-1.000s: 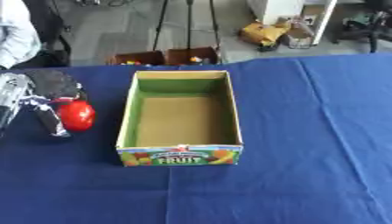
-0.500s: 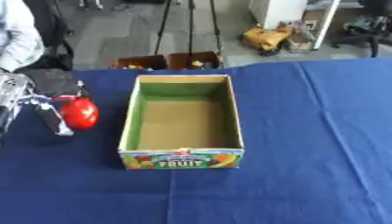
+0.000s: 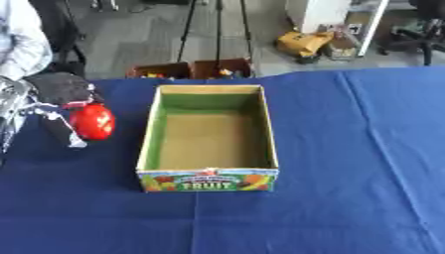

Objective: Pick up objects on the table and place them in the box.

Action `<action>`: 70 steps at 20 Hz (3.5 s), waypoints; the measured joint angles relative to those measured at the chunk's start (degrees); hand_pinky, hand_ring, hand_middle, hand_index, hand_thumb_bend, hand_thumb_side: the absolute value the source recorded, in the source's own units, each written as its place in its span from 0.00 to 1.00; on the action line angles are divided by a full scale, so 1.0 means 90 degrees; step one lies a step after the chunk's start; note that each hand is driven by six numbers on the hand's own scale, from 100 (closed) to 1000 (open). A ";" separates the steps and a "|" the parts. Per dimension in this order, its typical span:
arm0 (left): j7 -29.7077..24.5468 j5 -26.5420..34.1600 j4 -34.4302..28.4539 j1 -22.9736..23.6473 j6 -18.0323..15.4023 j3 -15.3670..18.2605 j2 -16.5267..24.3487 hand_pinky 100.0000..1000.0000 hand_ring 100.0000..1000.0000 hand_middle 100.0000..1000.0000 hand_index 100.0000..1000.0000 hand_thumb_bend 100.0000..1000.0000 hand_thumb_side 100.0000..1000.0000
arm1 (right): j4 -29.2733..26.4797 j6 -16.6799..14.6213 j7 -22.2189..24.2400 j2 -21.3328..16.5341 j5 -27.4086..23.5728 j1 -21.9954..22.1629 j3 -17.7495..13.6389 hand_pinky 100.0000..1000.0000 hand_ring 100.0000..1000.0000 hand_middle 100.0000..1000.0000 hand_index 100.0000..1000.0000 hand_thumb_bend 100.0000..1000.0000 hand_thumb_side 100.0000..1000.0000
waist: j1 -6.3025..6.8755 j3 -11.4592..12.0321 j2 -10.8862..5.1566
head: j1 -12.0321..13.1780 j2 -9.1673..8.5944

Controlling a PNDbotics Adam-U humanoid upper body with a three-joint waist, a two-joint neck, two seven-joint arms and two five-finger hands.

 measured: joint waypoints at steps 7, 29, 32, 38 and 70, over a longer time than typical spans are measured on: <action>0.0295 0.0302 -0.0014 0.0088 0.0091 0.0006 0.0001 0.44 0.54 0.49 0.54 0.00 0.32 | 0.0000 -0.0005 -0.0008 0.0000 -0.0001 0.0000 0.0000 0.67 0.77 0.53 0.78 0.00 0.80 | -0.0004 0.0011 0.0000 | -0.0009 -0.0065; -0.0368 0.2326 -0.1352 -0.0244 0.0186 -0.0093 -0.0314 0.32 0.49 0.44 0.49 0.00 0.21 | 0.0000 0.0036 -0.0071 0.0000 -0.0074 0.0033 0.0016 0.67 0.77 0.54 0.78 0.00 0.80 | -0.0026 0.0078 -0.0194 | -0.0364 -0.0113; -0.0536 0.2528 -0.1452 -0.0246 0.0221 -0.0121 -0.0366 0.31 0.48 0.44 0.48 0.00 0.21 | 0.0000 0.0038 -0.0069 0.0000 -0.0080 0.0033 0.0022 0.67 0.77 0.54 0.78 0.00 0.79 | -0.0015 0.0068 -0.0195 | -0.0343 -0.0111; -0.0731 0.2863 -0.1626 -0.0334 0.0256 -0.0162 -0.0547 0.29 0.47 0.43 0.48 0.00 0.22 | 0.0000 0.0043 -0.0064 0.0000 -0.0084 0.0033 0.0034 0.67 0.77 0.54 0.78 0.00 0.79 | -0.0008 0.0062 -0.0195 | -0.0343 -0.0073; -0.0170 0.1056 0.0550 -0.0468 -0.0185 -0.0315 -0.2131 0.48 0.63 0.61 0.71 0.00 0.37 | 0.0000 0.0086 0.0013 0.0018 -0.0206 -0.0023 0.0076 0.67 0.78 0.53 0.78 0.00 0.78 | 0.0080 -0.0199 -0.0142 | -0.0279 -0.0104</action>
